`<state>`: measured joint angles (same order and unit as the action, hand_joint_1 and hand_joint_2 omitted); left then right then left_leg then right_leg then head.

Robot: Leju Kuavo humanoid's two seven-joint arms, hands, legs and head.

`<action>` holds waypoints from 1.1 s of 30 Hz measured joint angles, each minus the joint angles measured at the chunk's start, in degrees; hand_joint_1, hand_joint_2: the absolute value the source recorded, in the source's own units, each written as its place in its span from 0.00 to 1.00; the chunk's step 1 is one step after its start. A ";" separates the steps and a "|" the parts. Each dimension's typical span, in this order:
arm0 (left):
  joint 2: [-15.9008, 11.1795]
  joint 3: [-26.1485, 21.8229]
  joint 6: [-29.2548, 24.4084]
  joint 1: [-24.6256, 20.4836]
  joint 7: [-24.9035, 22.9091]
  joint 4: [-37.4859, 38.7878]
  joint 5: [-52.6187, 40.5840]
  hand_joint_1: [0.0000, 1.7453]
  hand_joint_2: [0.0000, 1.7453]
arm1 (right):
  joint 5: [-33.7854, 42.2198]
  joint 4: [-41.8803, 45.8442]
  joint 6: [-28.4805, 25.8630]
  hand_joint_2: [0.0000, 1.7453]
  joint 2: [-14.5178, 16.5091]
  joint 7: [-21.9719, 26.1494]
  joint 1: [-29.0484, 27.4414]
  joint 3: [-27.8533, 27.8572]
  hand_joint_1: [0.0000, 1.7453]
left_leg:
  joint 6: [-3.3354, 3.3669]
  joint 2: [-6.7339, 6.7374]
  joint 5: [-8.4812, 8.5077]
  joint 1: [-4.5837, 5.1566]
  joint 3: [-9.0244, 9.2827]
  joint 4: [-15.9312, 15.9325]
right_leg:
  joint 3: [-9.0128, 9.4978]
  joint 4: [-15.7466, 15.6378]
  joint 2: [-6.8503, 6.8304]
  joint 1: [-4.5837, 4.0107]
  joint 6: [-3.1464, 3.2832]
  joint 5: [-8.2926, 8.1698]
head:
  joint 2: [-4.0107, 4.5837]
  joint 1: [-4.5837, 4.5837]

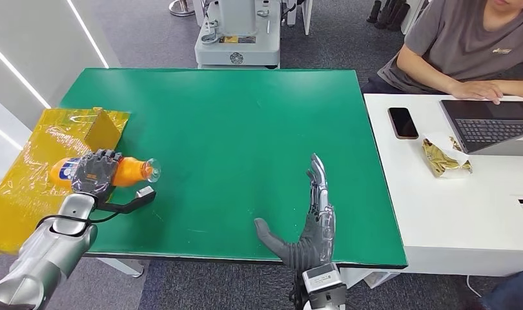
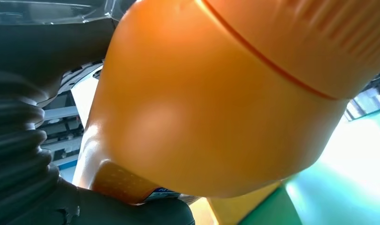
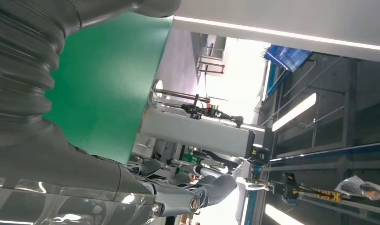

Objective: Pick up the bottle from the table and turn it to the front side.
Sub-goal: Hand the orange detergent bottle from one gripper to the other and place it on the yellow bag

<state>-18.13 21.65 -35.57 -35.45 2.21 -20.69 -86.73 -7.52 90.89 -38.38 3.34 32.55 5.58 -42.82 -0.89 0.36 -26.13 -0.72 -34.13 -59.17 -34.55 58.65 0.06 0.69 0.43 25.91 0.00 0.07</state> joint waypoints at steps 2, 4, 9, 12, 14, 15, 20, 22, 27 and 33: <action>-0.04 0.54 -1.37 1.04 -0.13 0.30 0.01 1.00 1.00 | -0.33 0.07 0.31 1.00 -0.23 -0.41 -0.23 0.00 0.00 | 0.00 0.00 0.00 0.00 0.00 0.00 | 0.00 0.00 0.00 0.00 0.00 0.00 | 0.00 0.01; -0.06 1.04 -2.36 2.04 -0.45 0.58 0.01 1.00 1.00 | -0.53 0.20 0.74 1.00 -0.53 -0.71 -0.53 0.00 0.00 | 0.00 0.00 0.00 0.00 0.00 0.00 | -0.01 0.00 0.00 0.00 0.00 0.00 | 0.00 0.00; 0.04 1.50 -4.04 3.59 -1.29 0.98 0.01 1.00 1.00 | -1.27 0.44 1.38 1.00 -1.23 -1.46 -1.07 0.00 0.00 | 0.00 -0.01 0.00 0.00 0.00 0.00 | 0.00 0.00 -0.01 0.00 0.00 0.00 | 0.00 0.00; 0.09 1.66 -4.27 4.23 -1.50 0.99 0.00 1.00 1.00 | -1.42 0.45 1.82 1.00 -1.53 -1.67 -1.20 0.00 0.00 | 0.00 0.00 0.00 0.00 0.01 0.00 | 0.00 0.00 0.00 0.00 0.00 0.00 | 0.00 -0.01; 0.15 1.69 -4.50 4.62 -1.61 0.99 0.00 1.00 1.00 | -1.43 0.45 2.06 1.00 -1.69 -1.77 -1.26 0.00 0.00 | 0.00 0.00 0.00 0.00 0.02 0.00 | 0.00 0.00 0.00 0.00 0.00 0.00 | 0.00 -0.01; 0.19 1.70 -4.61 4.81 -1.79 0.99 0.00 1.00 1.00 | -1.44 0.45 2.27 1.00 -1.77 -1.84 -1.28 0.00 0.00 | 0.00 0.00 0.00 0.00 0.02 0.00 | 0.01 0.00 0.00 0.00 0.00 0.00 | 0.00 0.00; 0.40 1.69 -5.03 6.31 -3.22 0.50 0.00 0.22 1.00 | -1.55 0.45 3.92 1.00 -1.92 -2.40 -1.52 0.00 0.00 | -0.02 0.02 -0.01 0.01 0.04 0.02 | 0.01 0.01 0.01 0.00 0.00 0.00 | 0.00 0.01; 0.46 1.69 -5.04 6.96 -3.40 0.31 0.00 0.00 1.00 | -1.58 0.44 4.33 1.00 -1.92 -2.41 -1.52 0.01 0.00 | -0.02 0.01 -0.01 0.00 0.05 0.03 | 0.01 0.01 0.01 0.00 0.00 0.00 | 0.00 0.00; 0.96 1.44 -5.06 7.81 -3.41 0.27 0.00 0.00 1.00 | -1.68 0.33 5.52 1.00 -1.90 -2.10 -1.19 0.04 0.00 | -0.02 -0.02 0.00 0.00 0.05 0.04 | 0.03 0.01 -0.04 0.00 0.00 0.00 | 0.00 0.00; 1.30 0.99 -5.05 7.88 -3.46 0.27 -0.02 0.00 1.00 | -1.26 -0.05 5.85 1.00 -1.90 -1.50 -0.86 0.07 0.00 | -0.03 -0.02 0.00 0.00 0.06 0.05 | 0.06 0.02 -0.05 0.00 0.01 0.00 | 0.00 0.02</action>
<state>-16.84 22.64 -40.62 -27.58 -1.25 -20.41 -86.75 -8.78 90.84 -32.53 1.44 31.05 4.71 -42.75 -0.92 0.34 -26.13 -0.72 -34.07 -59.12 -34.49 58.67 0.02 0.69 0.44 25.91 0.00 0.09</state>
